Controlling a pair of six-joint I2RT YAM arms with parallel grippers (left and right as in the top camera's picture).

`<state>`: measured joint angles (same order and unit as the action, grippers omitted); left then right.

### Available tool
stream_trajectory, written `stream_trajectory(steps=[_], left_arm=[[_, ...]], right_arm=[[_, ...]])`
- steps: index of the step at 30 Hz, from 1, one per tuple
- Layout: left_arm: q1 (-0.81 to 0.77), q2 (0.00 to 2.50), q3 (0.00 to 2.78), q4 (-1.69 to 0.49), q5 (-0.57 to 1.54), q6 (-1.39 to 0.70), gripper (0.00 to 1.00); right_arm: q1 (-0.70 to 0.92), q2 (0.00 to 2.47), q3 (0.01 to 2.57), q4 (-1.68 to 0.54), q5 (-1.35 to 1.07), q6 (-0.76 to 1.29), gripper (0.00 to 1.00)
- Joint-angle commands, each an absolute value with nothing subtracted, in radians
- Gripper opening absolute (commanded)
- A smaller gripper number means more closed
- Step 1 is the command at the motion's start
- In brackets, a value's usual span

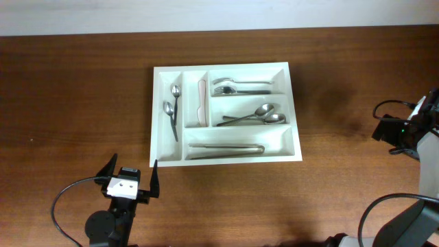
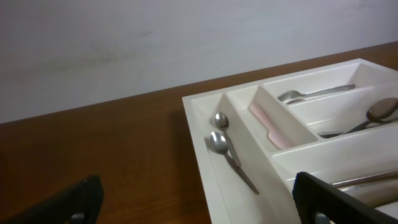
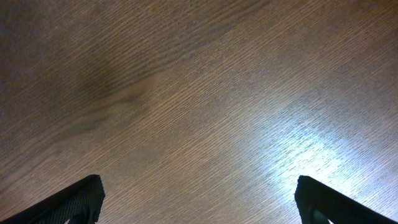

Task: Pack container

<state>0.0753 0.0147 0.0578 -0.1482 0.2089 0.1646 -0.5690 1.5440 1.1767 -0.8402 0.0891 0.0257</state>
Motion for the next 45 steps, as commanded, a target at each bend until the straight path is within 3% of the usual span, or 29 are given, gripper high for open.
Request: stream_trajectory(steps=[1, 13, 21, 26, 33, 45], left_arm=[[0.081, 0.005, 0.044, -0.142, 0.202, 0.174, 0.99], [0.081, 0.005, 0.044, -0.142, 0.202, 0.174, 0.99], [0.081, 0.005, 0.044, -0.142, 0.202, 0.174, 0.99], [0.081, 0.005, 0.044, -0.142, 0.202, 0.174, 0.99], [0.081, 0.005, 0.044, -0.142, 0.202, 0.174, 0.99], [0.081, 0.005, 0.044, -0.142, 0.202, 0.174, 0.99]], right_arm=[[-0.575, 1.551, 1.174, -0.840, 0.090, 0.027, 0.99], [-0.563, 1.370, 1.154, -0.813, 0.051, 0.027, 0.99], [-0.382, 1.024, 0.826, -0.332, -0.015, 0.027, 0.99], [-0.225, 0.820, 0.658, -0.182, -0.015, 0.026, 0.99], [-0.084, 0.527, 0.507, -0.149, -0.015, 0.027, 0.99], [0.020, 0.144, 0.351, -0.148, -0.015, 0.027, 0.99]])
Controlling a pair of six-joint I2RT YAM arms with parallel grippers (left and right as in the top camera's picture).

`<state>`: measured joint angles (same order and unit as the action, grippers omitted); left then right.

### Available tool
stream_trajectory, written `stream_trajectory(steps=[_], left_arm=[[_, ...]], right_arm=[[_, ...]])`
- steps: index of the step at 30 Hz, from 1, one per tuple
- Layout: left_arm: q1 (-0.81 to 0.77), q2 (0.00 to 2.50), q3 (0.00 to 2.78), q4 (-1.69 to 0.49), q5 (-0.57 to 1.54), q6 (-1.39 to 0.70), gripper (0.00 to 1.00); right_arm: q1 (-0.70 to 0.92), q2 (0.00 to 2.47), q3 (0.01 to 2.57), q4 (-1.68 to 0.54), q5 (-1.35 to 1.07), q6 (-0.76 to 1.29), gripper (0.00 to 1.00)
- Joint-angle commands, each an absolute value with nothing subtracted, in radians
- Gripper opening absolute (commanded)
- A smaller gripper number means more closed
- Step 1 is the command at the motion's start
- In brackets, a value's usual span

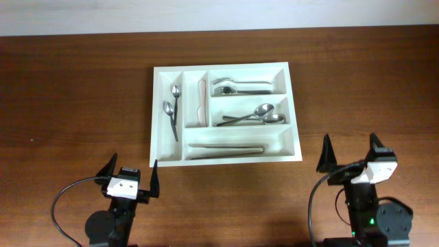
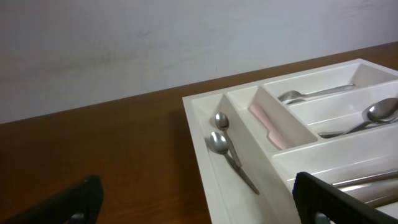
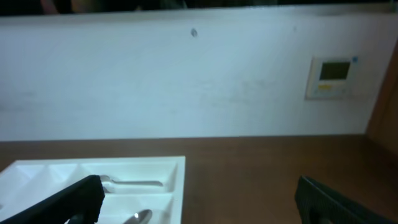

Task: Pack container

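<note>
A white cutlery tray (image 1: 226, 156) lies mid-table with five compartments. Two small spoons (image 1: 171, 110) lie in its left slot, a pale pink knife (image 1: 202, 103) in the slot beside it, forks (image 1: 236, 87) at top right, larger spoons (image 1: 260, 116) below them, and long knives (image 1: 226, 149) in the front slot. My left gripper (image 1: 130, 173) stands open near the tray's front left corner, nothing between its fingers. My right gripper (image 1: 351, 154) stands open to the front right of the tray, also empty. The left wrist view shows the tray (image 2: 199, 124) and small spoons (image 2: 221, 140).
Brown wooden table (image 1: 75, 103) all round the tray. A white wall (image 3: 186, 74) with a small thermostat panel (image 3: 334, 78) stands behind the table. Cables (image 1: 65, 199) trail from both arm bases at the front edge.
My right arm has moved from the table's far right edge to the front right of the tray; its camera faced bare wood and now faces the tray and wall. Left arm unmoved.
</note>
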<state>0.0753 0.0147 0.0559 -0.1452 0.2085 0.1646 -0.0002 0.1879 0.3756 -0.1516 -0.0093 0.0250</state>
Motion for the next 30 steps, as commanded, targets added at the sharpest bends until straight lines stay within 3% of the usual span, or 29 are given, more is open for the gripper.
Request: stream_trajectory(steps=[1, 19, 30], left_arm=[[0.081, 0.005, 0.044, -0.142, 0.202, 0.174, 0.99], [0.081, 0.005, 0.044, -0.142, 0.202, 0.174, 0.99], [0.081, 0.005, 0.044, -0.142, 0.202, 0.174, 0.99]], right_arm=[[0.028, 0.125, 0.343, -0.149, -0.015, 0.026, 0.99], [0.046, 0.003, 0.133, 0.104, -0.015, 0.026, 0.99], [0.047, 0.003, 0.006, 0.140, -0.015, 0.026, 0.99]])
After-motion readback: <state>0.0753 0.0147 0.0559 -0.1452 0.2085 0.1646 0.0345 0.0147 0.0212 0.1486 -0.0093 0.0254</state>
